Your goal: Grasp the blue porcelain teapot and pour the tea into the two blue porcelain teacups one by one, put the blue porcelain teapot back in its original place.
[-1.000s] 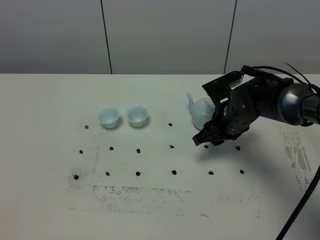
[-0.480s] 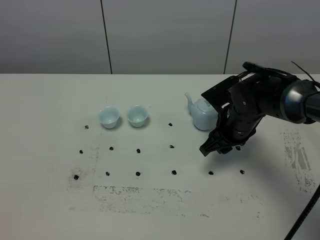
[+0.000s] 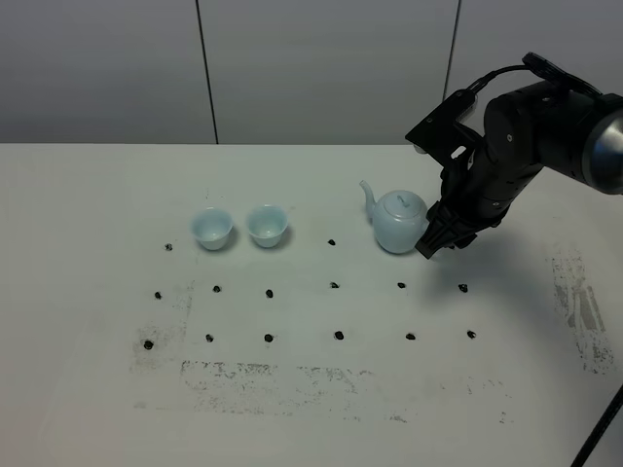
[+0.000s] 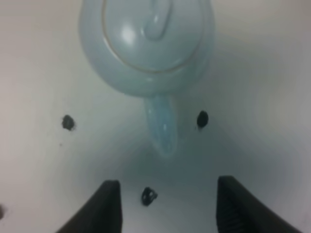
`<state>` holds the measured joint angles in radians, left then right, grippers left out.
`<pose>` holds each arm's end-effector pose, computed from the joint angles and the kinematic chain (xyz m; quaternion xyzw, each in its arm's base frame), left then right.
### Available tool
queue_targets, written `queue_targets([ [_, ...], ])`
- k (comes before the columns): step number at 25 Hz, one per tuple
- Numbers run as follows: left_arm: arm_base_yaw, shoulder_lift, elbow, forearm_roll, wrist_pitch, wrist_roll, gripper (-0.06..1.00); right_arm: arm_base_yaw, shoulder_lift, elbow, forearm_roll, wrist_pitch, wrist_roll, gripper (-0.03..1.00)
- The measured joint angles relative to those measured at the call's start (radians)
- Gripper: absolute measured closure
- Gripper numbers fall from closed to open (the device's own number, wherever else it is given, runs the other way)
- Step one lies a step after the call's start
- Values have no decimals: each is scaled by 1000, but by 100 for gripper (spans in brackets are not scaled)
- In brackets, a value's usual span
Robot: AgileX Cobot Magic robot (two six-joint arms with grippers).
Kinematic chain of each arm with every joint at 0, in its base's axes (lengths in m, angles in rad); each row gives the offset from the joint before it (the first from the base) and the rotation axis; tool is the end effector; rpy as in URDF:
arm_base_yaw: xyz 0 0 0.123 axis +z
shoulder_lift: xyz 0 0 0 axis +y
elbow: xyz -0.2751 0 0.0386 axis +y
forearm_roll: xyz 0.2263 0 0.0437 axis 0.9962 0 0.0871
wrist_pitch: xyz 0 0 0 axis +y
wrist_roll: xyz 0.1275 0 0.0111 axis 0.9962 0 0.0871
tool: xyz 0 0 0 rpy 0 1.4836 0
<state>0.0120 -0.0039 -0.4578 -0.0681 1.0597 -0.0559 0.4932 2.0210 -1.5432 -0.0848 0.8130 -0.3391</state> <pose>0.0195 -0.0074 0.2381 -0.0286 0.8618 -0.0451 0.5044 0.3750 0.1926 0.1695 -0.4181 0.8892 -0.0214 0.1846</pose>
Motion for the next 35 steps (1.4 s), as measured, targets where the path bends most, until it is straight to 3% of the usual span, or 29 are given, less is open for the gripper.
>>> queue_targets([
  [15,0,0,0,0,0,0,66,-12,159,-103,110,-30,-170,54],
  [35,0,0,0,0,0,0,66,-29,191,-110,171,-55,-227,62],
])
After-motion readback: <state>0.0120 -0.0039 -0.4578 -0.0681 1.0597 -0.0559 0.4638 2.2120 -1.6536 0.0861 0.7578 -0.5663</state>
